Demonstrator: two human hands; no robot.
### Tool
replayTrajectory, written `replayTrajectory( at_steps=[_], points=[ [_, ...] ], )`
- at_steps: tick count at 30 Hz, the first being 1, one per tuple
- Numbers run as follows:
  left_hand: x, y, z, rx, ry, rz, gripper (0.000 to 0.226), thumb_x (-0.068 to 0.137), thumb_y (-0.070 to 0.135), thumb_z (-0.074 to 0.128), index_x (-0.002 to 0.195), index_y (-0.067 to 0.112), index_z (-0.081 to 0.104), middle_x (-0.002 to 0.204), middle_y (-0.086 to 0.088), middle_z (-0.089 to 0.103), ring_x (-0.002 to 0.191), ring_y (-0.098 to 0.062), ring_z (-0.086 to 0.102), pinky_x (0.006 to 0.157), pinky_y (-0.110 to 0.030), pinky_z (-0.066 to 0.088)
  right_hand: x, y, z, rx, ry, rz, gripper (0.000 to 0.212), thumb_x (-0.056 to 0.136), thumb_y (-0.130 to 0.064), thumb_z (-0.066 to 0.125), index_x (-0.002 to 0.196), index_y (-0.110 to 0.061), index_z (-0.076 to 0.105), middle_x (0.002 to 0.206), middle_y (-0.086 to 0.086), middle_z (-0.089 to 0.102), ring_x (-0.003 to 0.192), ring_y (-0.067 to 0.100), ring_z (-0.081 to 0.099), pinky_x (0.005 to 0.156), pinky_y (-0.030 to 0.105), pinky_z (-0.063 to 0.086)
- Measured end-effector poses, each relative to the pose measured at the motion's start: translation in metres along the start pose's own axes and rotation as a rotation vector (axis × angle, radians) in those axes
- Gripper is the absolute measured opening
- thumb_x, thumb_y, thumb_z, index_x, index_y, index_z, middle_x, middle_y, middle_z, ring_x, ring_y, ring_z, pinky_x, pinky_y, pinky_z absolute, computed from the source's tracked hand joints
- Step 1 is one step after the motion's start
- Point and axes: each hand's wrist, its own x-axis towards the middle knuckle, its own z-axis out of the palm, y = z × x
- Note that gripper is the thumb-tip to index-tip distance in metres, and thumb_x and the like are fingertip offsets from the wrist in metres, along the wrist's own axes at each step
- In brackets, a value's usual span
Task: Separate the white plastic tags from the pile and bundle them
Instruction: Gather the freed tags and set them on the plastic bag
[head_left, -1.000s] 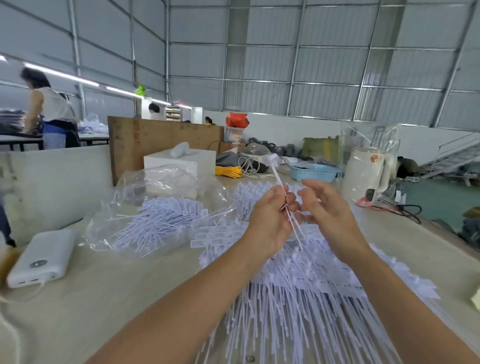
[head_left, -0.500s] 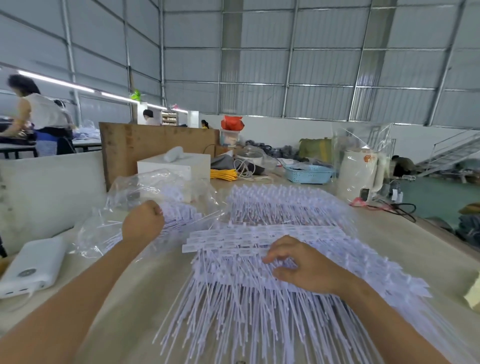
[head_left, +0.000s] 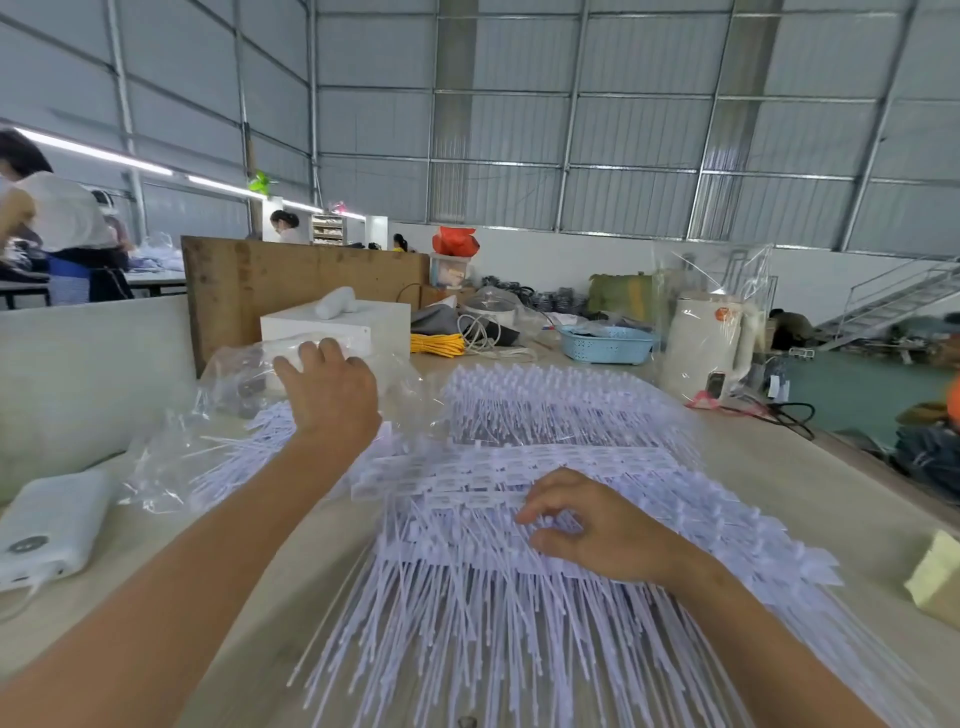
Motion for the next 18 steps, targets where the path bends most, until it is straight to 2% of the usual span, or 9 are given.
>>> replayTrajectory(
  at_steps=[2, 3, 4, 5, 7, 8, 10, 14, 18],
  points=[
    [-0.014, 0.017, -0.023, -0.258, 0.257, 0.184, 0.032, 0.084, 0.019, 0.058, 0.115, 0.012, 0.057, 0.118, -0.011, 0.047, 0.111, -0.03, 0.042, 0.091, -0.042, 0.036, -0.001, 0.0, 0.0, 0.015, 0.012, -0.002, 0.017, 0.089, -0.02, 0.064, 0.105, -0.025, 0.067, 0.111, -0.009, 0.05, 0.105, 0.008, 0.052, 0.084, 0.004, 0.036],
    [-0.022, 0.025, -0.031, -0.446, 0.296, 0.321, 0.027, 0.085, 0.015, 0.057, 0.112, 0.014, 0.059, 0.116, -0.009, 0.05, 0.108, -0.028, 0.045, 0.089, -0.041, 0.037, -0.002, 0.0, -0.001, 0.03, 0.016, 0.001, 0.017, 0.089, -0.02, 0.064, 0.104, -0.026, 0.067, 0.11, -0.01, 0.05, 0.104, 0.008, 0.053, 0.085, 0.006, 0.036],
    [-0.03, 0.032, -0.037, -0.629, 0.225, 0.461, 0.022, 0.087, 0.013, 0.056, 0.108, 0.016, 0.061, 0.113, -0.006, 0.052, 0.105, -0.024, 0.048, 0.089, -0.039, 0.04, -0.003, 0.0, -0.001, 0.047, 0.02, 0.003, 0.016, 0.089, -0.02, 0.065, 0.104, -0.026, 0.067, 0.11, -0.01, 0.051, 0.102, 0.008, 0.053, 0.085, 0.007, 0.037],
    [-0.038, 0.038, -0.04, -0.747, 0.061, 0.585, 0.019, 0.09, 0.013, 0.054, 0.106, 0.018, 0.062, 0.111, -0.003, 0.055, 0.102, -0.02, 0.051, 0.089, -0.037, 0.043, -0.004, -0.001, -0.002, 0.062, 0.025, 0.004, 0.016, 0.088, -0.02, 0.065, 0.103, -0.027, 0.067, 0.11, -0.009, 0.052, 0.101, 0.007, 0.054, 0.085, 0.007, 0.038],
    [-0.05, 0.053, -0.036, -0.674, -0.297, 0.726, 0.018, 0.094, 0.017, 0.05, 0.108, 0.016, 0.062, 0.112, -0.002, 0.058, 0.101, -0.018, 0.054, 0.089, -0.034, 0.045, -0.005, -0.002, -0.004, 0.097, 0.032, 0.014, 0.015, 0.088, -0.02, 0.065, 0.101, -0.028, 0.068, 0.111, -0.005, 0.054, 0.101, 0.007, 0.054, 0.085, 0.008, 0.039],
    [-0.053, 0.06, -0.031, -0.552, -0.389, 0.738, 0.02, 0.095, 0.018, 0.049, 0.11, 0.013, 0.061, 0.113, -0.004, 0.059, 0.102, -0.02, 0.054, 0.09, -0.035, 0.046, -0.006, -0.002, -0.005, 0.124, 0.035, 0.022, 0.015, 0.088, -0.019, 0.065, 0.101, -0.026, 0.069, 0.112, -0.003, 0.055, 0.1, 0.007, 0.055, 0.086, 0.009, 0.04],
    [-0.056, 0.071, -0.017, -0.418, -0.44, 0.706, 0.023, 0.095, 0.018, 0.046, 0.109, 0.009, 0.062, 0.113, -0.009, 0.059, 0.103, -0.025, 0.056, 0.089, -0.038, 0.048, -0.007, 0.0, -0.007, 0.174, 0.049, 0.033, 0.015, 0.087, -0.016, 0.066, 0.102, -0.019, 0.07, 0.11, -0.001, 0.058, 0.098, 0.006, 0.058, 0.086, 0.012, 0.043],
    [-0.049, 0.078, -0.007, -0.454, -0.455, 0.677, 0.015, 0.096, 0.025, 0.047, 0.102, 0.017, 0.059, 0.106, -0.002, 0.06, 0.096, -0.02, 0.057, 0.084, -0.033, 0.048, -0.012, 0.004, -0.01, 0.286, 0.094, 0.083, 0.015, 0.088, -0.007, 0.064, 0.098, -0.016, 0.071, 0.102, -0.006, 0.063, 0.087, -0.002, 0.062, 0.082, 0.014, 0.048],
    [-0.045, 0.076, -0.007, -0.535, -0.557, 0.737, 0.008, 0.095, 0.028, 0.053, 0.091, 0.022, 0.053, 0.089, 0.004, 0.052, 0.083, -0.014, 0.05, 0.075, -0.028, 0.042, -0.013, 0.008, -0.013, 0.372, 0.152, 0.149, 0.02, 0.089, 0.001, 0.058, 0.097, -0.011, 0.071, 0.1, 0.0, 0.068, 0.084, 0.0, 0.064, 0.079, 0.015, 0.052]
  ],
)
